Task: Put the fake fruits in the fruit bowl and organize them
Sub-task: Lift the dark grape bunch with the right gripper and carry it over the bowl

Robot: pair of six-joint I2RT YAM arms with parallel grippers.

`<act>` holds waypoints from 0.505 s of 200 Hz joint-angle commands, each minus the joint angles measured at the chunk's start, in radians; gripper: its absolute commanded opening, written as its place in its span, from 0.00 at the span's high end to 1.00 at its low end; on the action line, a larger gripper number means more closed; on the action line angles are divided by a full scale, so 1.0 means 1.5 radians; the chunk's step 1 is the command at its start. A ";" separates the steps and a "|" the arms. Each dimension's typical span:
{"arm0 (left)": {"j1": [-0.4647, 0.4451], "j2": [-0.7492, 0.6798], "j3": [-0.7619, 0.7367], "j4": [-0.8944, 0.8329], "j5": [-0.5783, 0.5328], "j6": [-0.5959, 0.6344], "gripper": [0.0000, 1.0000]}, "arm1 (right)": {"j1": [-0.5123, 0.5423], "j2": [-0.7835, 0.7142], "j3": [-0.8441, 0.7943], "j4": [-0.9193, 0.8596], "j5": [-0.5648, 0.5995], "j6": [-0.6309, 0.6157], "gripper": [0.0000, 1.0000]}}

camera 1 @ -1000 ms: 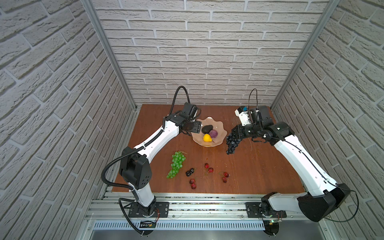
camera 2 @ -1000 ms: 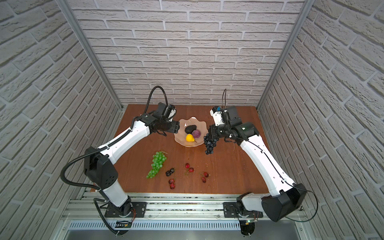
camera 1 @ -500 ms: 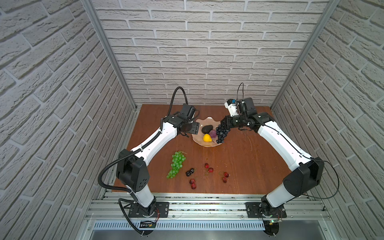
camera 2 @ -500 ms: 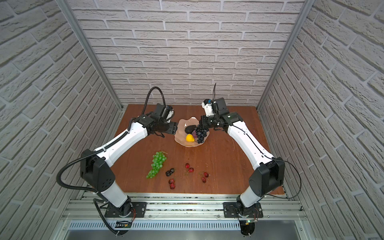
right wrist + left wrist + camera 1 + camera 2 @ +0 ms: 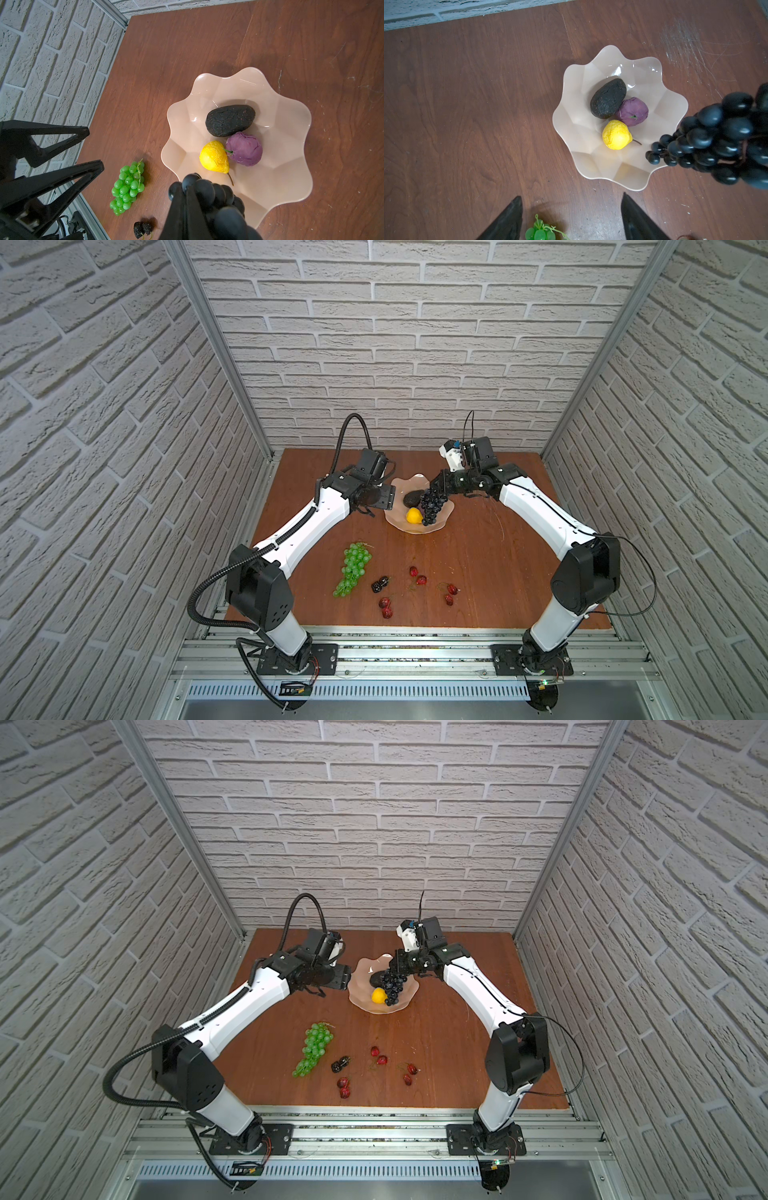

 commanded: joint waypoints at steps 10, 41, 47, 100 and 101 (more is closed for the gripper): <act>0.005 -0.021 -0.007 -0.004 -0.012 -0.005 0.26 | -0.007 0.010 0.011 0.034 -0.016 0.006 0.94; 0.004 -0.021 -0.008 -0.005 -0.013 -0.006 0.26 | -0.015 0.027 -0.001 0.031 -0.030 0.007 0.95; 0.006 -0.021 -0.008 -0.005 -0.016 -0.008 0.25 | -0.019 0.032 -0.002 0.032 -0.039 0.010 0.94; 0.005 -0.019 0.001 -0.011 -0.017 -0.007 0.25 | -0.044 0.072 0.020 0.010 -0.053 -0.013 0.95; 0.005 -0.019 0.001 -0.011 -0.017 -0.007 0.25 | -0.045 0.073 0.020 0.009 -0.052 -0.014 0.95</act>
